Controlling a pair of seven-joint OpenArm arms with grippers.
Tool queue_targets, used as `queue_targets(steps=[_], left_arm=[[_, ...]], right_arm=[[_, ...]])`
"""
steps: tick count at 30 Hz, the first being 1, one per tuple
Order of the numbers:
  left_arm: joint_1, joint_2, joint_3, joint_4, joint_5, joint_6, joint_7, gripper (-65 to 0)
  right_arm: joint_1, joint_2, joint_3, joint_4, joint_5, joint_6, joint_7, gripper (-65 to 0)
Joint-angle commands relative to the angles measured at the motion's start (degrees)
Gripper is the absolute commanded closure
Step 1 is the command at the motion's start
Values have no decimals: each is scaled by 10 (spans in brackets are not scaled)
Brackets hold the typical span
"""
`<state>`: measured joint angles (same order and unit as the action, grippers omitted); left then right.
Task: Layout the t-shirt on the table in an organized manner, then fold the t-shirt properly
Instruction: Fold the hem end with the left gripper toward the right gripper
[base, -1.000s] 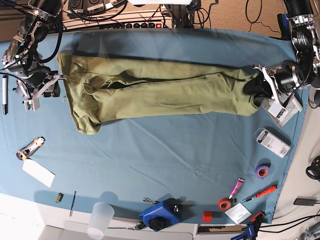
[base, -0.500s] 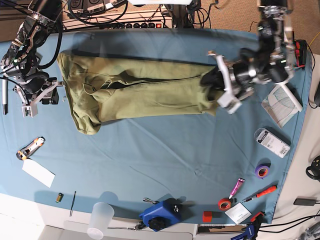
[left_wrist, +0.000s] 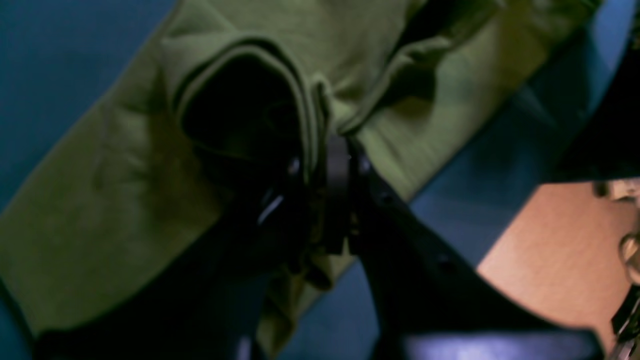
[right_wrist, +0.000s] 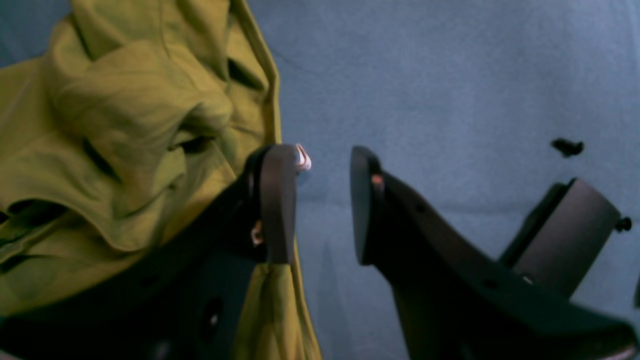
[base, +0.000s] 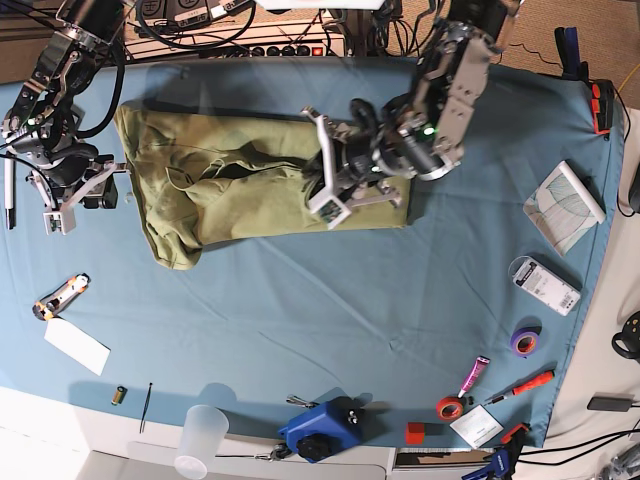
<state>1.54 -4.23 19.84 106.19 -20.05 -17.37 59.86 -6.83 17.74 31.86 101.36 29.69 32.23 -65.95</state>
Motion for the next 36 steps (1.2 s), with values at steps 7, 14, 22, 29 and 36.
queue_targets(steps=[7,14,22,29,36], left_arm=[[-8,19,10,9,-6,-3,-29,-222],[-7,48,10,73,-26,40,-19,-307],[-3,30,10,108,131,130,-9,-299],[16,-14,10,52,140,137,-3,-225],[14,-14,10,-19,121,129,-37,-225]], right_arm=[[7,9,3,11,5,1,13,-190],[7,8,3,11,5,1,15,-190],[7,9,4,11,5,1,15,-190],[7,9,4,11,5,1,15,-190],[10,9,4,11,10,1,22,-190]])
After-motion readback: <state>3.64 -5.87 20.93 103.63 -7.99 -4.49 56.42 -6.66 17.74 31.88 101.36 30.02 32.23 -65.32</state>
